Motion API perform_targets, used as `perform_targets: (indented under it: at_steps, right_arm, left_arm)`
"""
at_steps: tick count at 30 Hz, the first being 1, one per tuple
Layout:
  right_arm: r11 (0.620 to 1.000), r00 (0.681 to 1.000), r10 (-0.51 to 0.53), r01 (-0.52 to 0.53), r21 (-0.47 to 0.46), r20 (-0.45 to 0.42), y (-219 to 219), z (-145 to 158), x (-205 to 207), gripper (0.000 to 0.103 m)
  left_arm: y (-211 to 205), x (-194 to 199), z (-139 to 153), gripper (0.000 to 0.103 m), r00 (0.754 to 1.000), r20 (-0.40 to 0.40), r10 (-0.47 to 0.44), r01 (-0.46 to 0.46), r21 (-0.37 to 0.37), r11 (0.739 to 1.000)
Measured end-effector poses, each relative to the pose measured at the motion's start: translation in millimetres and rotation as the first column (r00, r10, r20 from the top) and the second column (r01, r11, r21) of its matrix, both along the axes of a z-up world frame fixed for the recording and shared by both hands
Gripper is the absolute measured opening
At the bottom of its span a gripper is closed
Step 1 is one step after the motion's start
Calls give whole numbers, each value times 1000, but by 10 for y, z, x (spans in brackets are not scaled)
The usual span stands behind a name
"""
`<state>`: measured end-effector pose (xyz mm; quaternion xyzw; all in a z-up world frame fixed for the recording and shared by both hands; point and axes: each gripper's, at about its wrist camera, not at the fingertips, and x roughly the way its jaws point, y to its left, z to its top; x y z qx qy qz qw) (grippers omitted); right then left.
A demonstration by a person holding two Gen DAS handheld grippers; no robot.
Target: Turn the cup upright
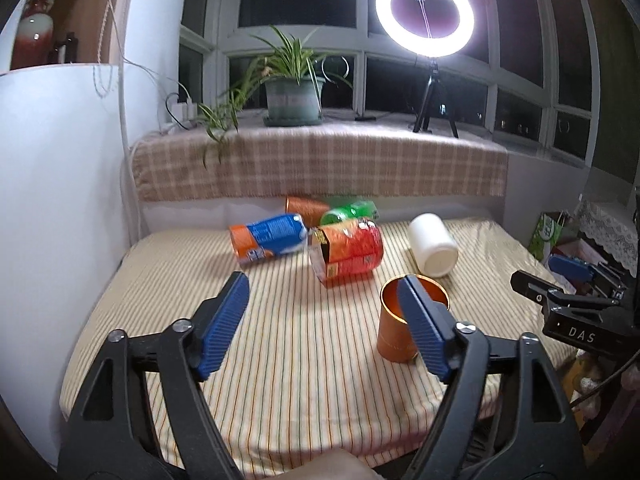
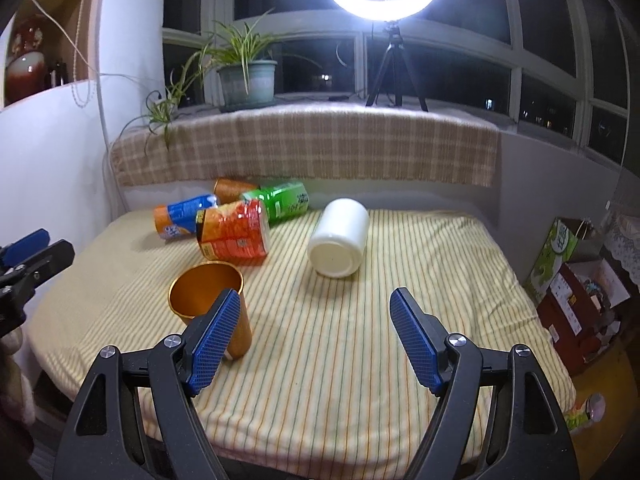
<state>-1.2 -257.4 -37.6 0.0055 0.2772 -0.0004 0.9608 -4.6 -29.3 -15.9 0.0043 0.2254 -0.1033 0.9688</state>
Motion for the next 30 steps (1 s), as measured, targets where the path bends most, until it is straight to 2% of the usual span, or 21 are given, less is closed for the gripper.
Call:
perform_targets:
  at_steps: [2,5,12,26,27,28,30]
  right_arm:
    - [1000,1000,-7,7,0,22,-1,19,-29,79]
    - [1000,998,-19,19,6,53,-12,48,-70,81]
    - [999,993,-46,47,-2,108,-49,96,-127,83]
    - [997,988,-74,74,4,138,-89,83,-177,85]
    - [997,988,-74,75,2,137,-89,83,-176,85]
    - [997,988,-75,76,1,137,-91,83,-177,85]
    - [997,988,-76,77,1,137,-98,83,-176,85]
  left_arm:
    - [5,-28,29,81,1000,18,14,-14,0,1000]
    - [12,-62,63,92,998,46,33,-33,-13,999]
    - [54,-96,95,93,990,95,102,-101,-21,995]
    - [69,-104,70,94,987,101,122,-121,-20,992]
    - [70,-105,70,95,987,102,122,-121,-20,993]
    - [73,-101,72,101,987,102,121,-119,-20,993]
    - [74,-120,73,103,985,118,127,-125,-24,992]
